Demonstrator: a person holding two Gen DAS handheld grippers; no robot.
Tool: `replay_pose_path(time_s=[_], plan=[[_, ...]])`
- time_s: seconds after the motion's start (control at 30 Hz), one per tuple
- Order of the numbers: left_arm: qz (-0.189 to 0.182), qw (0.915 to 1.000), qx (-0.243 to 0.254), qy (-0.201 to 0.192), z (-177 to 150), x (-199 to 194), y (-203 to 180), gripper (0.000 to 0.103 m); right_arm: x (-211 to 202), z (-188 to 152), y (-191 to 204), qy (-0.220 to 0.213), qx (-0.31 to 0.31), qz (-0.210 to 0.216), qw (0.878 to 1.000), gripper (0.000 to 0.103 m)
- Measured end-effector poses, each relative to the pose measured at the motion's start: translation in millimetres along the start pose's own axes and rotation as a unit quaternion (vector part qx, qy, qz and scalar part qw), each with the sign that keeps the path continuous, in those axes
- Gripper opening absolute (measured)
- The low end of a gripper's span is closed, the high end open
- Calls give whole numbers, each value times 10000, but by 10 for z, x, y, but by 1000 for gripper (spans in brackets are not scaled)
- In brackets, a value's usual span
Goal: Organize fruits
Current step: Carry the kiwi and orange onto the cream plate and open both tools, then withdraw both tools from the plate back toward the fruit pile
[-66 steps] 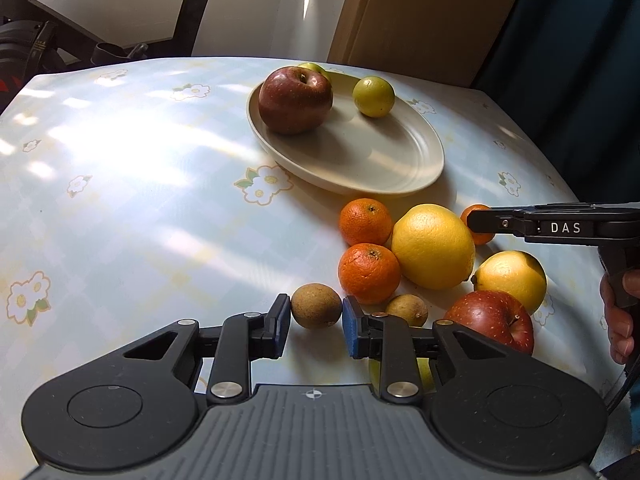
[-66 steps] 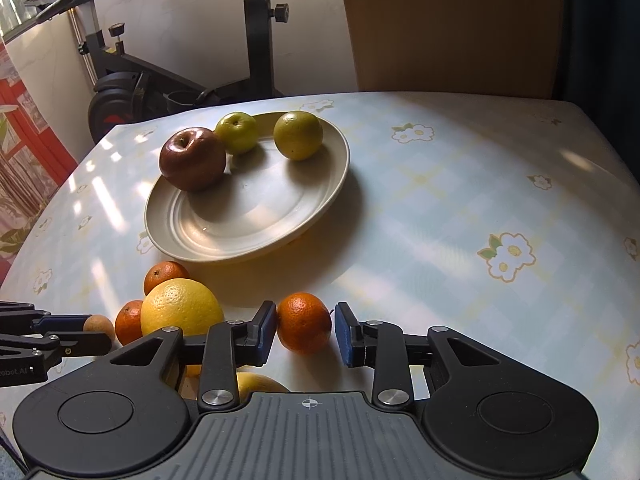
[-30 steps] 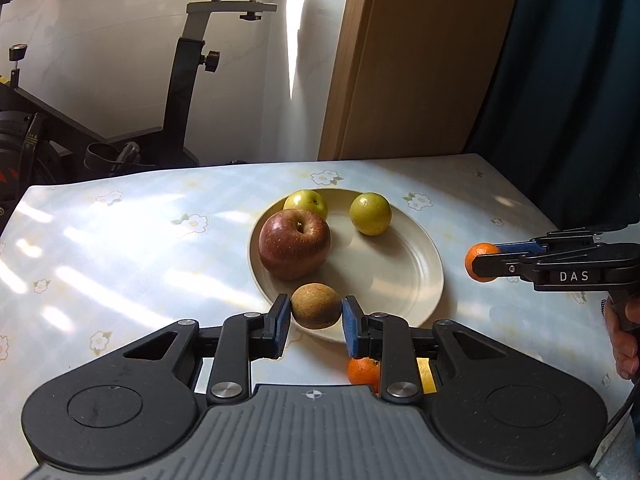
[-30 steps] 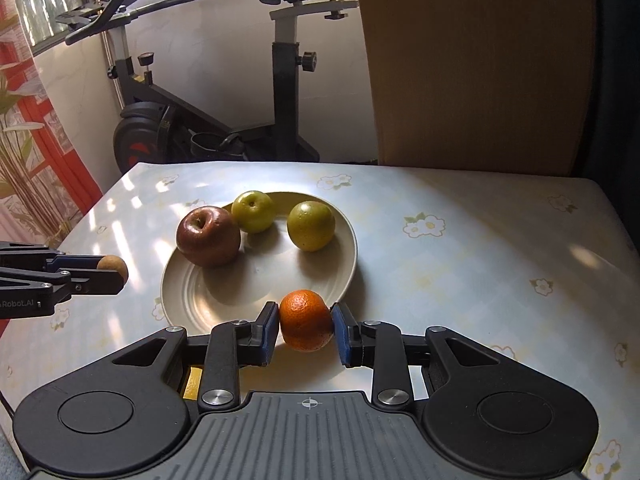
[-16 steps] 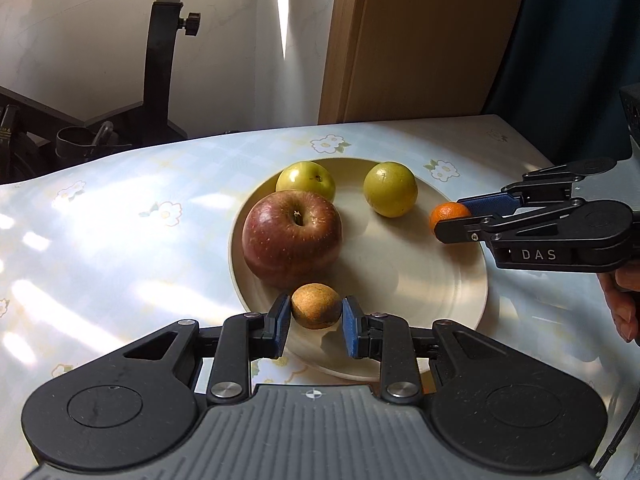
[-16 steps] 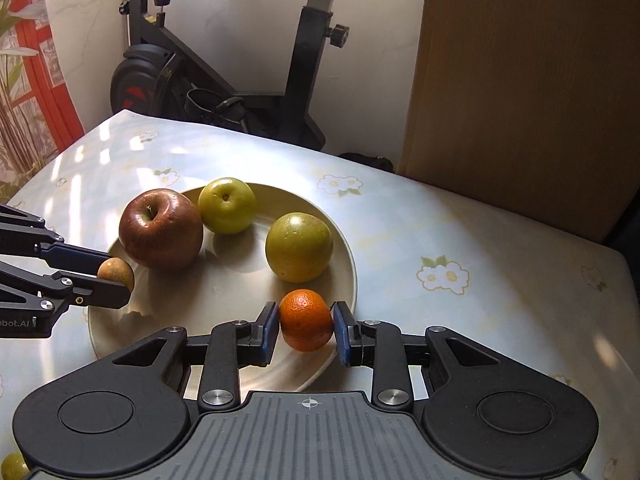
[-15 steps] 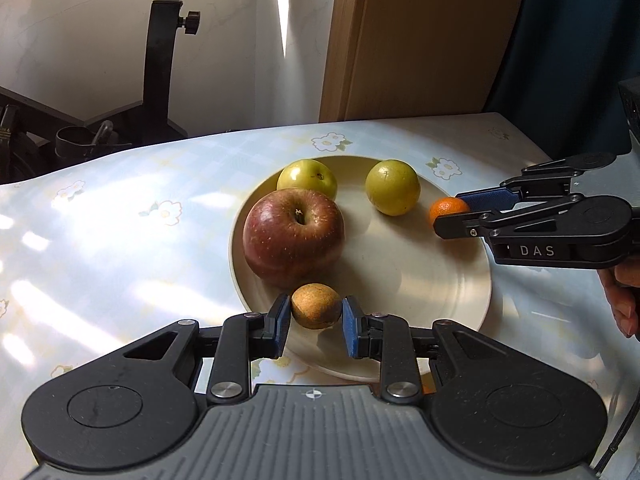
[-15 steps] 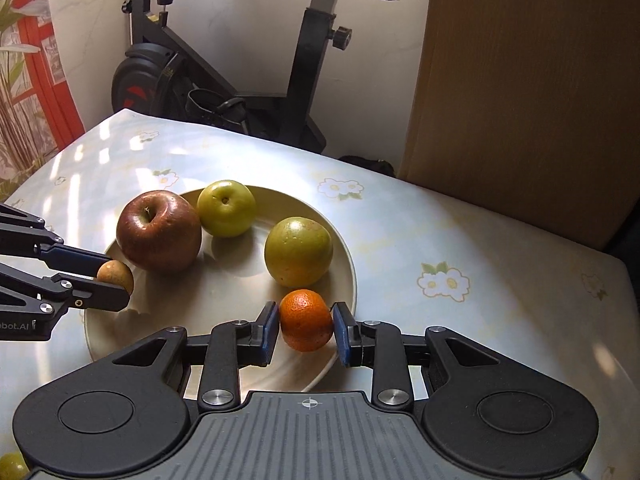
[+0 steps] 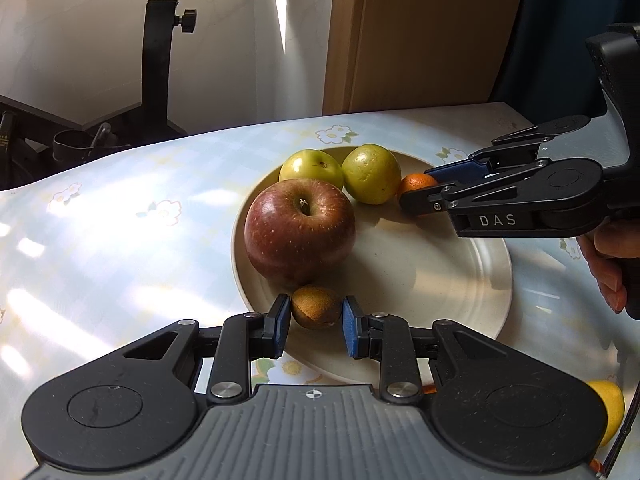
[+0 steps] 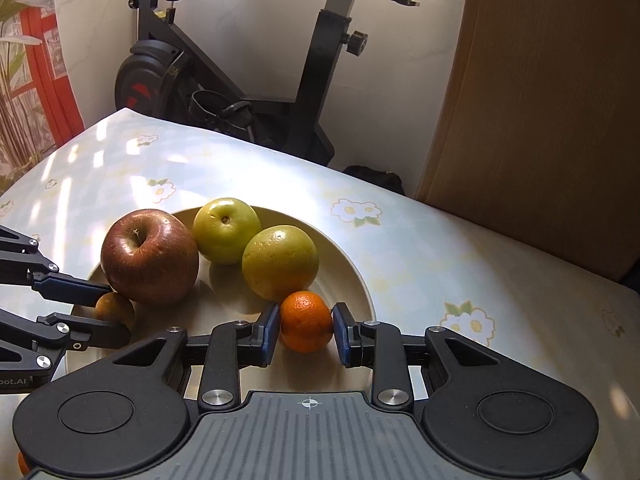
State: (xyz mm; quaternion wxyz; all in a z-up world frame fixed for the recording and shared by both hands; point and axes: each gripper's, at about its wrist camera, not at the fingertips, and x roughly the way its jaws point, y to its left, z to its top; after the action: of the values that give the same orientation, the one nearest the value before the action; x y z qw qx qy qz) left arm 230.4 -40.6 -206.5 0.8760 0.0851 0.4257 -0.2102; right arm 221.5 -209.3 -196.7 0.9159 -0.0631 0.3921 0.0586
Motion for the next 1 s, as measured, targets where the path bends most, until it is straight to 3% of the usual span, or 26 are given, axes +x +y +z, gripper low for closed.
replay_pose_path(time_s=[0.43, 1.0], plan=[[22, 9999, 114, 55, 9, -16, -34, 30, -68, -15, -5, 44, -36, -141, 9999, 31], [136, 9998, -62, -132, -65, -399, 34, 35, -652, -125, 52, -302, 267, -16, 9992, 31]])
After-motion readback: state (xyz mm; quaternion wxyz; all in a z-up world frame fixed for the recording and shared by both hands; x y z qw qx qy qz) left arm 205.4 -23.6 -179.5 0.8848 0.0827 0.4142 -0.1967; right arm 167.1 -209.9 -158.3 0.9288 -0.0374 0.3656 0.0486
